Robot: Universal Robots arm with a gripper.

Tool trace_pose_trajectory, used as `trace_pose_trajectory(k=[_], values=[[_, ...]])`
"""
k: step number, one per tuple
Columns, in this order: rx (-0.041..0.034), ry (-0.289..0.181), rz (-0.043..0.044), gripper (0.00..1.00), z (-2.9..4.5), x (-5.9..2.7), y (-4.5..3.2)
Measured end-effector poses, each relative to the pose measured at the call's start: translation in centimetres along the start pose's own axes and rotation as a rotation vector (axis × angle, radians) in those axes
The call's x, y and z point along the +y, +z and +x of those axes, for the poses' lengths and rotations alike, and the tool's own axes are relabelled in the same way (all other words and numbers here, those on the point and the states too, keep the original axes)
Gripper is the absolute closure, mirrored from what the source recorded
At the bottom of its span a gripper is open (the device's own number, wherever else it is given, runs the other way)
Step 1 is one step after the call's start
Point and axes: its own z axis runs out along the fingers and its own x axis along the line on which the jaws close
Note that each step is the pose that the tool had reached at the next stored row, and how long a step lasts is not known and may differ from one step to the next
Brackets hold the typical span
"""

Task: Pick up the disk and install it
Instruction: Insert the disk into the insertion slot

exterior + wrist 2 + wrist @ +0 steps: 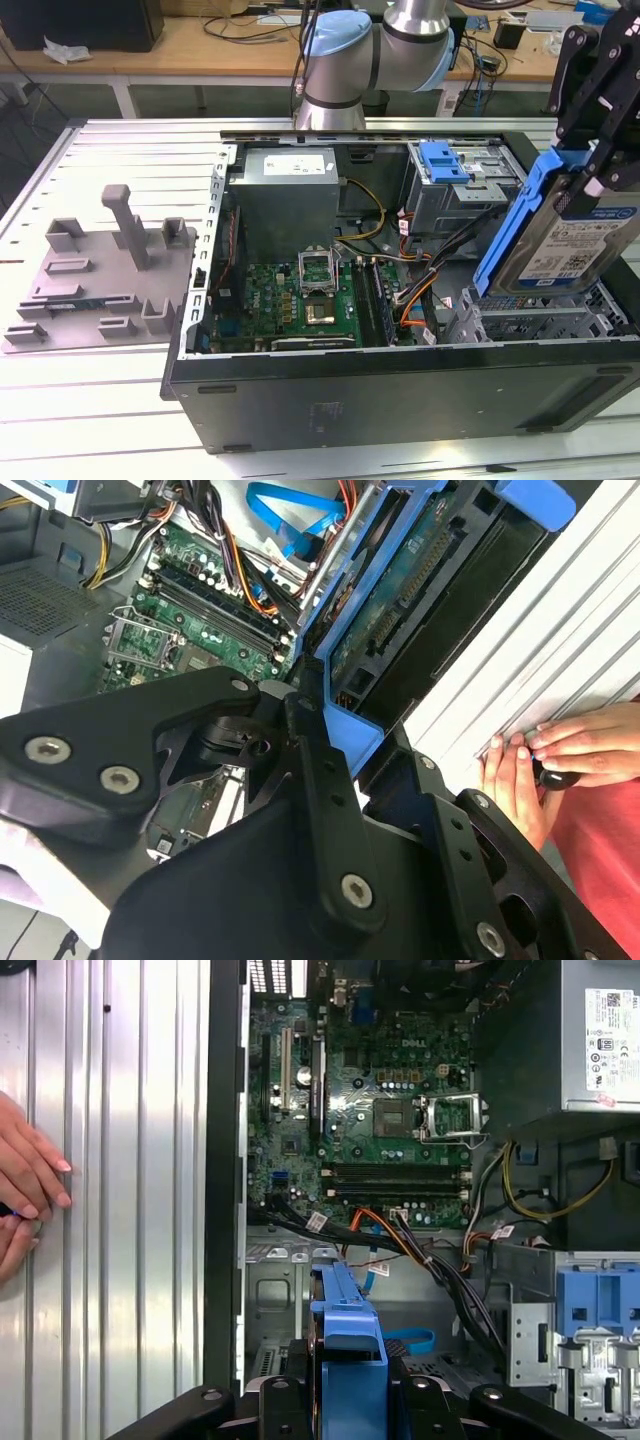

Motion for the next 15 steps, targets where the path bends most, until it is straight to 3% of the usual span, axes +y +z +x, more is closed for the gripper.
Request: trace_pose_trajectory(k=[15], values=[[0.0003, -0.006, -0.0002, 0.63, 0.10, -0.04, 0.42]])
